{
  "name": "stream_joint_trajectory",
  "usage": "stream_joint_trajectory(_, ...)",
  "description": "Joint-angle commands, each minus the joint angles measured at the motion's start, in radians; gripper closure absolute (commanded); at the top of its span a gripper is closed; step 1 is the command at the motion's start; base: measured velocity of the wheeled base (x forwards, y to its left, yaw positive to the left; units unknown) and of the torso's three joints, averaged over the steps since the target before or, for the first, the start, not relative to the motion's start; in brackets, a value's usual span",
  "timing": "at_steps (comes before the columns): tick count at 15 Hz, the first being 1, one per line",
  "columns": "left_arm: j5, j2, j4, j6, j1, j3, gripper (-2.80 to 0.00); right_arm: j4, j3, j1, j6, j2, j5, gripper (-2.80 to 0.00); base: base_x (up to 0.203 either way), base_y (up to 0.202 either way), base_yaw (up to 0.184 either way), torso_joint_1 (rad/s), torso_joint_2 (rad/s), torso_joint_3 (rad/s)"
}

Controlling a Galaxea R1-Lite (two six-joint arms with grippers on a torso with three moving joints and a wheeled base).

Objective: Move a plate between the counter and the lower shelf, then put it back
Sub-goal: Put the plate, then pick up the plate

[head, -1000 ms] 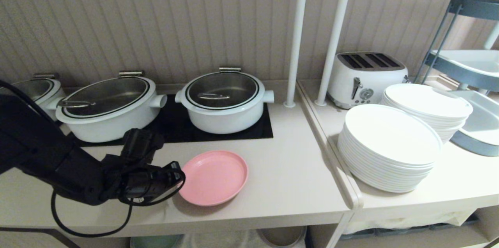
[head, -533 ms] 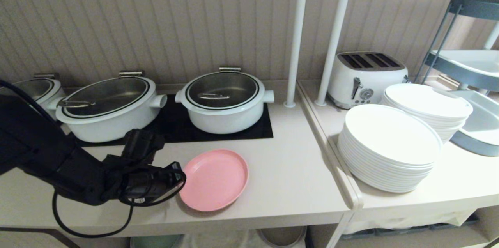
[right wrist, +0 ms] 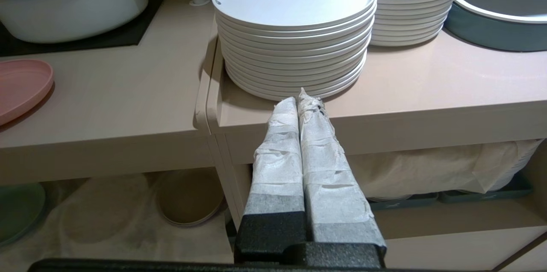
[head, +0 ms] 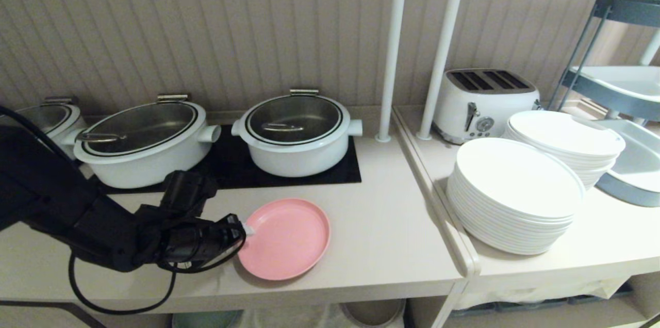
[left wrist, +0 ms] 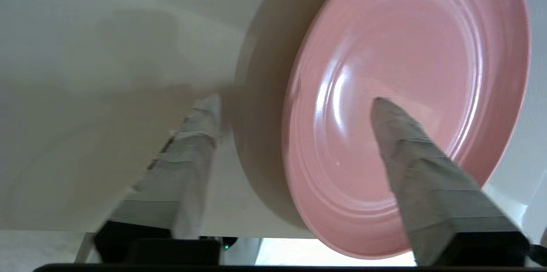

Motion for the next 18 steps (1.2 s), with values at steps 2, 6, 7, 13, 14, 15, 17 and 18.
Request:
stream_joint_trajectory(2, 0.004, -0.032, -0.002, -0.003, 0.000, 0.006, -2.80, -0.001, 0.000, 0.001, 0.001, 0.001, 0.000, 0.00, 0.000, 0.000, 0.000, 0.000, 0.00, 0.000)
stream_joint_trajectory(6, 0.008, -0.075, -0.001, -0.002, 0.000, 0.012, -2.80, -0.001, 0.000, 0.001, 0.001, 0.001, 0.000, 0.00, 0.000, 0.000, 0.000, 0.000, 0.00, 0.000)
stream_joint_trajectory(7, 0.009, -0.089, 0.000, -0.002, 0.000, 0.013, -2.80, -0.001, 0.000, 0.001, 0.001, 0.001, 0.000, 0.00, 0.000, 0.000, 0.000, 0.000, 0.00, 0.000)
stream_joint_trajectory(13, 0.007, -0.177, -0.001, -0.001, -0.001, 0.079, -2.80, -0.001, 0.000, 0.001, 0.001, 0.001, 0.000, 0.00, 0.000, 0.000, 0.000, 0.000, 0.00, 0.000)
stream_joint_trajectory(14, 0.008, -0.193, -0.001, -0.001, 0.000, 0.093, -2.80, -0.001, 0.000, 0.001, 0.001, 0.001, 0.000, 0.00, 0.000, 0.000, 0.000, 0.000, 0.00, 0.000)
stream_joint_trajectory(15, 0.007, -0.212, -0.001, -0.001, 0.000, 0.108, -2.80, -0.001, 0.000, 0.001, 0.001, 0.001, 0.000, 0.00, 0.000, 0.000, 0.000, 0.000, 0.00, 0.000)
stream_joint_trajectory(17, 0.006, -0.246, -0.001, -0.001, 0.000, 0.136, 0.00, -0.001, 0.000, 0.001, 0.001, 0.001, 0.000, 0.00, 0.000, 0.000, 0.000, 0.000, 0.00, 0.000)
stream_joint_trajectory(18, 0.006, -0.269, -0.001, -0.001, 0.000, 0.144, 0.00, -0.001, 0.000, 0.001, 0.000, 0.001, 0.000, 0.00, 0.000, 0.000, 0.000, 0.000, 0.00, 0.000)
